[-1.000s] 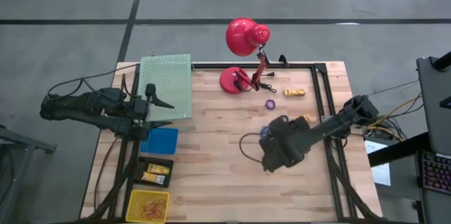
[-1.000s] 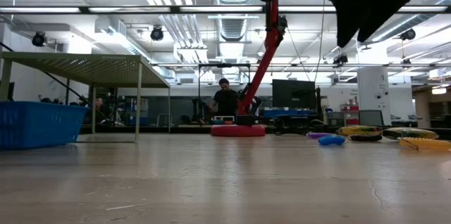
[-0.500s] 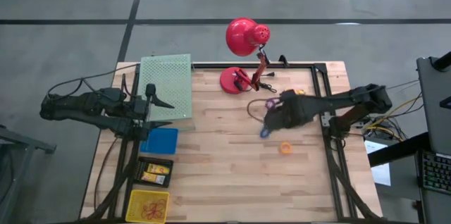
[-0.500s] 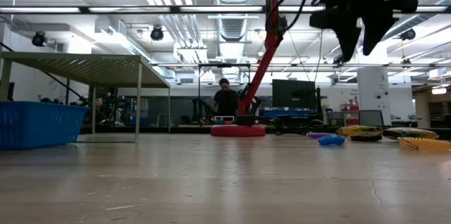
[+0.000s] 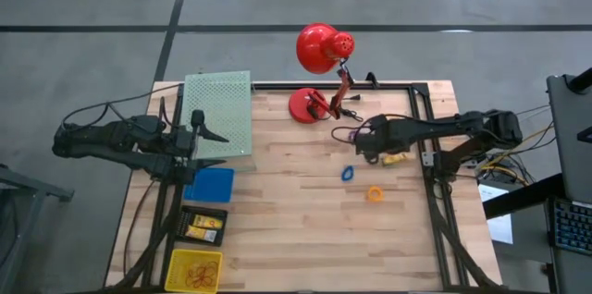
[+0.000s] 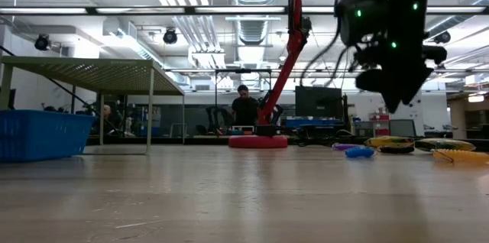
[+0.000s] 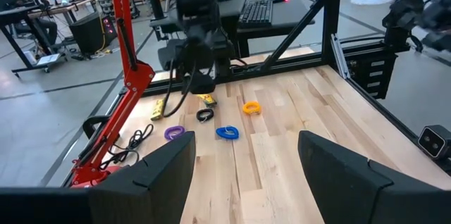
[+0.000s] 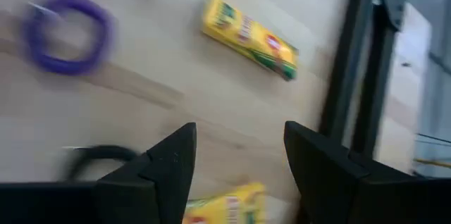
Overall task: Pick & Place Office Desk Supplies
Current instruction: Put the crayons box into the black bin
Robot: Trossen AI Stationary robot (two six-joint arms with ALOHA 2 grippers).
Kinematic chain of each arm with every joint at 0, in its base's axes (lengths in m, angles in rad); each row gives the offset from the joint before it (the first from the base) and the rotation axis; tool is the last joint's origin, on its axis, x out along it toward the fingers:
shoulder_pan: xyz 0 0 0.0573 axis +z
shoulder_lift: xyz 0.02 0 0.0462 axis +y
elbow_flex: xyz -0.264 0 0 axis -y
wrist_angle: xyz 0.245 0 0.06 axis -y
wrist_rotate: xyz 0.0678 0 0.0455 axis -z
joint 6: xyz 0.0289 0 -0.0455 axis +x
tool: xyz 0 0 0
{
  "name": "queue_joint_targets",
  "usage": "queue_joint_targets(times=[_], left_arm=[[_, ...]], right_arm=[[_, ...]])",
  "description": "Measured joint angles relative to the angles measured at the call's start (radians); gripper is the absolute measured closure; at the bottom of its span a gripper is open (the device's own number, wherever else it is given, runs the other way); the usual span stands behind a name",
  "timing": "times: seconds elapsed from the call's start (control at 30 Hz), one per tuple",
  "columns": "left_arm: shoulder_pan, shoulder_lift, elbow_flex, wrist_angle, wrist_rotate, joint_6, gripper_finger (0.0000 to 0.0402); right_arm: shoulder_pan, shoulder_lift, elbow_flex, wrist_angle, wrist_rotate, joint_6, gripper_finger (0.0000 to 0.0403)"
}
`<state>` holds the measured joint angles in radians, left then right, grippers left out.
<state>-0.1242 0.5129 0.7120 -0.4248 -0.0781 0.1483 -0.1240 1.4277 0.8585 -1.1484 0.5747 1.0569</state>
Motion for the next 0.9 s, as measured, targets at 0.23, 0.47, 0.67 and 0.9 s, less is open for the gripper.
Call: queue_joint_targets(times=[0.23, 0.47, 0.67, 0.9], left_arm=[[0.0, 0.0, 0.0, 0.0, 0.0, 0.0, 0.0145], [0.0, 0.0, 0.0, 0.0, 0.0, 0.0, 0.0145], [0.0, 0.0, 0.0, 0.0, 0.0, 0.0, 0.0145], [0.0, 0.0, 0.0, 0.0, 0.0, 0.0, 0.0145]], right_arm=[[-0.155, 0.0, -0.049, 0.068, -0.045, -0.197, 0.0191], [-0.281, 0.0, -0.019, 0.217, -0.06, -0.277, 0.0191], [-0.399, 0.0, 0.019, 0.216, -0.1, -0.168, 0.0191], [-0.498, 0.0, 0.049, 0.248, -0.242, -0.133, 0.0191]])
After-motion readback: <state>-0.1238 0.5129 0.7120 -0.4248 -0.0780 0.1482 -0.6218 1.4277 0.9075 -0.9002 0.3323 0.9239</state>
